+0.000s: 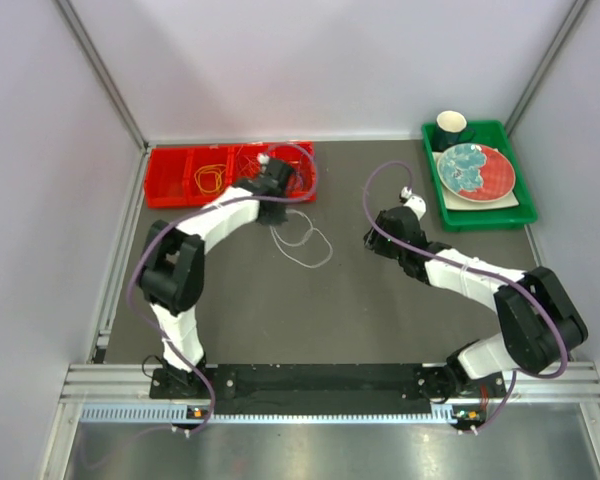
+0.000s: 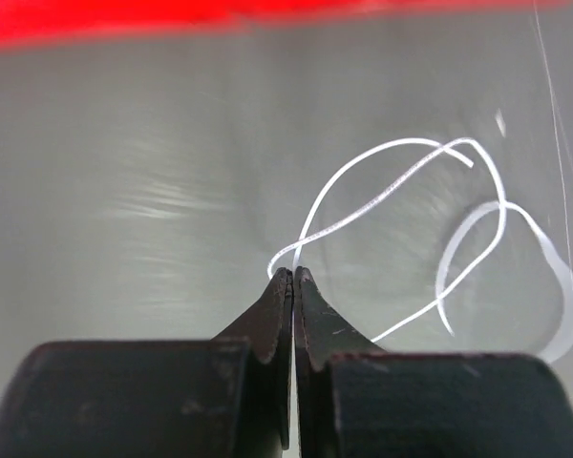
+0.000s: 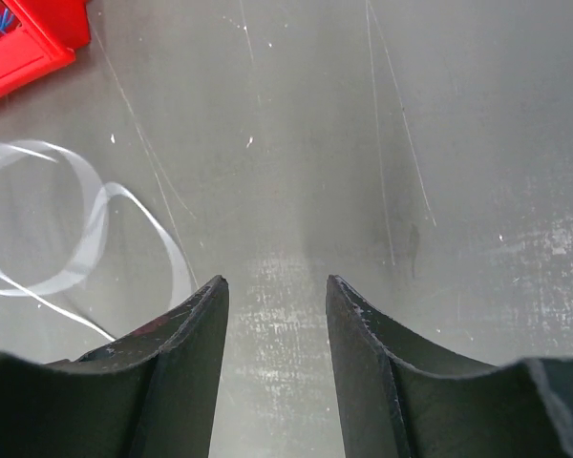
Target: Untangle the cables
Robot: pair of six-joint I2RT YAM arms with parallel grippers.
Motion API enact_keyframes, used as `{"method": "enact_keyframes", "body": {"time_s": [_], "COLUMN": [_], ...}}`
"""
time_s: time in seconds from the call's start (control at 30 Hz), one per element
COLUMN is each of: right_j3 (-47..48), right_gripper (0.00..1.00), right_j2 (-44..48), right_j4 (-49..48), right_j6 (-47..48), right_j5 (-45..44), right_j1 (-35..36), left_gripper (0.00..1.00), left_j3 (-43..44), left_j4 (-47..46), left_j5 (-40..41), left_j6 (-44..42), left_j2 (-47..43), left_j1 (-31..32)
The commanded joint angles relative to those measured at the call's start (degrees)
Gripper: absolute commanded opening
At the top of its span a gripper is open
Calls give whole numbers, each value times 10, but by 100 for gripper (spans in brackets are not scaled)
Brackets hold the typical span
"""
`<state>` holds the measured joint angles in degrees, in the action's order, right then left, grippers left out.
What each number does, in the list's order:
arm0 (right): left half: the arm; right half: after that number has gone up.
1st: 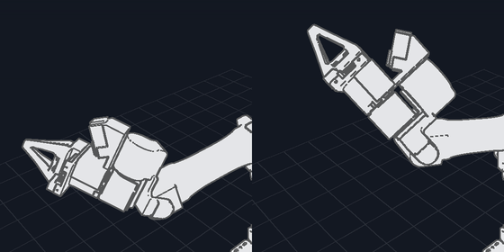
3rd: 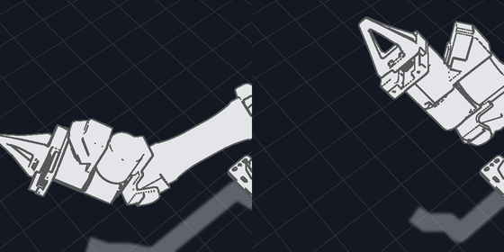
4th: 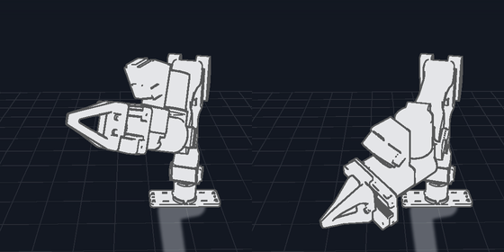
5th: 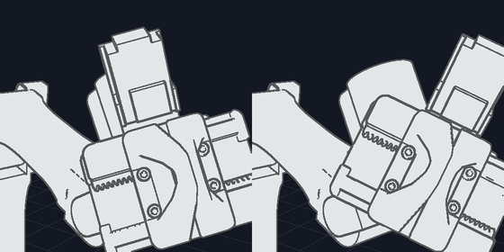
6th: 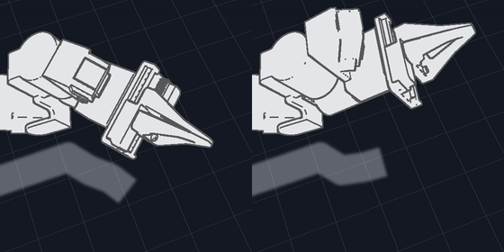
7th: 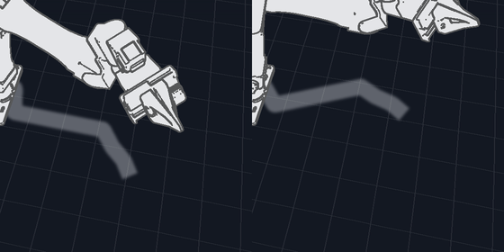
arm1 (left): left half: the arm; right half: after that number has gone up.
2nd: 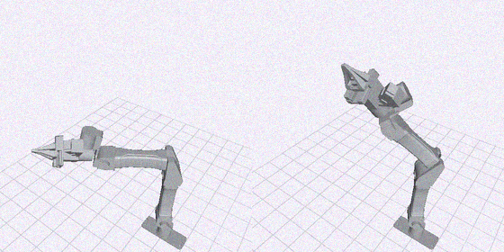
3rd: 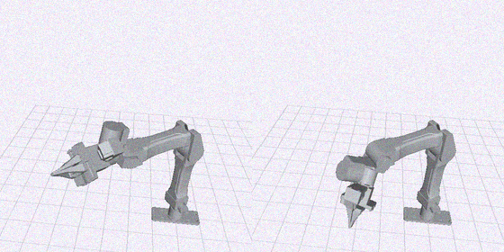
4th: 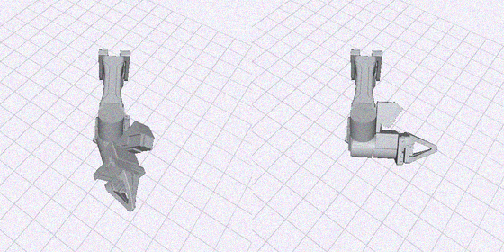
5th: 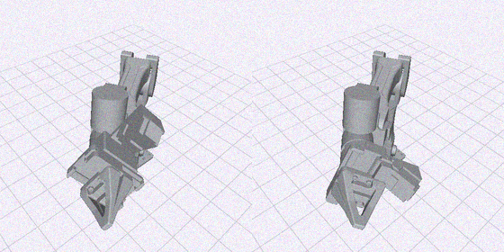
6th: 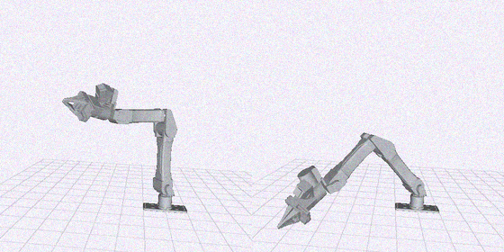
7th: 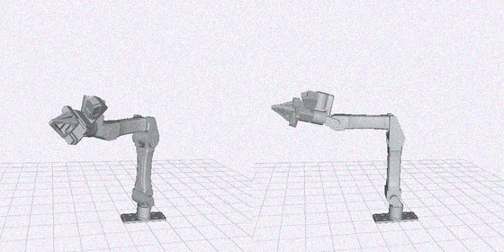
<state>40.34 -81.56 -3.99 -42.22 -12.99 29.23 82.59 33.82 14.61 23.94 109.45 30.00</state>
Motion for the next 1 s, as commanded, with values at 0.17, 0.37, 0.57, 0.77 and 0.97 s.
{"method": "enact_keyframes", "body": {"time_s": [0.17, 0.37, 0.57, 0.77, 0.97], "right_j3": [30, 33, 33, 40, 41], "right_gripper": [45, 45, 45, 45, 45], "right_j2": [-9, -11, -14, -22, -25], "right_j4": [-15, -15, -14, -11, -11], "right_j6": [2, 2, 4, 4, 6], "right_j5": [4, 7, 8, 13, 17], "right_j1": [0, 0, -1, -1, 0], "left_gripper": [0, 0, 0, 0, 0], "left_j3": [80, 165, 282, 355, 391], "left_j4": [14, 17, 19, -24, -62], "left_j5": [32, 61, 103, 177, 204], "left_j6": [-48, -35, -17, -25, -47], "left_j2": [-156, -186, -169, -148, -102], "left_j1": [-128, -207, -245, -251, -260]}}
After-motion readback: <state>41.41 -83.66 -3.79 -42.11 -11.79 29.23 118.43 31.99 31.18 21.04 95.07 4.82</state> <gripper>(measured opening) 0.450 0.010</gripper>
